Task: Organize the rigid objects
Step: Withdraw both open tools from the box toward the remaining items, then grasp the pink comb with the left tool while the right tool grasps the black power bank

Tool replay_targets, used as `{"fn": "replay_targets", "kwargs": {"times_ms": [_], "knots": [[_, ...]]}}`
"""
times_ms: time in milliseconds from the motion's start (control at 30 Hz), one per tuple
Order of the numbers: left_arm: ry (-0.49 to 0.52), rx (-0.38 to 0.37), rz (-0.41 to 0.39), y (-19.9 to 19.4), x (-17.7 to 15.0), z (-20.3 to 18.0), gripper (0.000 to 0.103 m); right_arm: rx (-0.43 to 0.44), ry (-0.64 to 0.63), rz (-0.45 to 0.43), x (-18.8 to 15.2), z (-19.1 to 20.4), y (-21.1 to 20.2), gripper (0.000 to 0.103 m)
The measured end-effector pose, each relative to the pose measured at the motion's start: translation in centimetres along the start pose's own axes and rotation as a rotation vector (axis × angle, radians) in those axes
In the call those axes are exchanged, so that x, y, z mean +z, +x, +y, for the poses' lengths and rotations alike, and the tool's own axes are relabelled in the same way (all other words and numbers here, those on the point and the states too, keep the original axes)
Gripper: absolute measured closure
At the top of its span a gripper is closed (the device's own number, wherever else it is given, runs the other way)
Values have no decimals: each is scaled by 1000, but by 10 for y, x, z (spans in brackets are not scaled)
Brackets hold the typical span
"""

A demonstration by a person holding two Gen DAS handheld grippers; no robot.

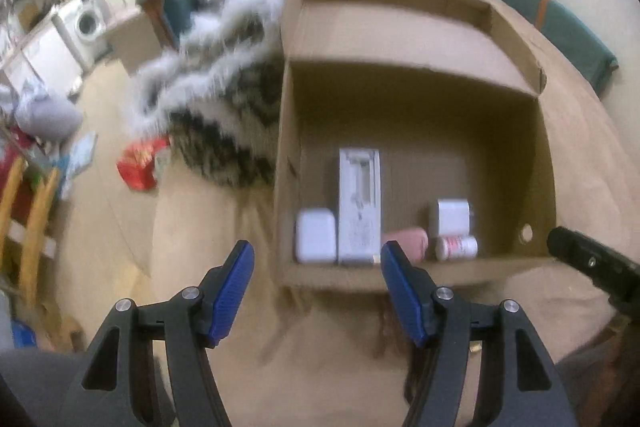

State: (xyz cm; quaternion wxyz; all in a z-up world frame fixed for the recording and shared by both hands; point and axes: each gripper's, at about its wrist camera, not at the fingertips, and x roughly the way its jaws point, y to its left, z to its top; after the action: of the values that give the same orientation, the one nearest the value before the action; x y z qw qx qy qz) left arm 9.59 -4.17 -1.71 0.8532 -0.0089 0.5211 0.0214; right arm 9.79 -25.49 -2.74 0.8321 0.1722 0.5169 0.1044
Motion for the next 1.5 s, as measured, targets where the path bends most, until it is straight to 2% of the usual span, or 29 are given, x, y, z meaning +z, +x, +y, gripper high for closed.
{"fn": "replay_targets", "kwargs": {"times_ms": [67,267,367,467,600,700,767,833,900,933,967,1000,1033,1200,1333,1500], "knots": [[-8,-39,62,10,-12,-3,40,0,7,17,-9,-5,4,23],[-18,-97,217,49,-45,-17,40,-49,65,117,-32,-33,29,23],[-41,-117,290,75,-51,-24,43,-54,113,145,-37,-47,35,23],[-51,-126,318,91,-51,-34,47,-42,165,156,-39,-58,36,23],[-38,-85,348,115,-46,-50,47,-43,186,153,-39,-60,36,23],[-51,-88,376,134,-43,-58,46,-46,176,151,-38,-58,36,23],[-24,-71,396,143,-43,-68,37,-51,175,155,-39,-59,36,23],[64,-19,405,149,-46,-85,31,-51,183,161,-39,-61,38,23],[85,5,400,151,-46,-93,30,-50,187,166,-38,-61,41,23],[64,-4,405,151,-45,-92,34,-49,189,168,-37,-61,41,23],[56,-4,401,149,-44,-90,47,-46,191,169,-37,-62,42,23],[55,-5,396,147,-43,-88,54,-43,192,171,-37,-62,42,23],[61,-13,393,144,-42,-86,65,-42,191,174,-37,-62,43,23],[58,-63,409,134,-47,-69,71,-46,176,207,-39,-59,51,23],[48,-88,406,103,-55,-50,71,-17,170,264,-45,-55,61,23],[31,-144,359,51,-60,-25,71,-141,154,333,-54,-58,81,23]]}}
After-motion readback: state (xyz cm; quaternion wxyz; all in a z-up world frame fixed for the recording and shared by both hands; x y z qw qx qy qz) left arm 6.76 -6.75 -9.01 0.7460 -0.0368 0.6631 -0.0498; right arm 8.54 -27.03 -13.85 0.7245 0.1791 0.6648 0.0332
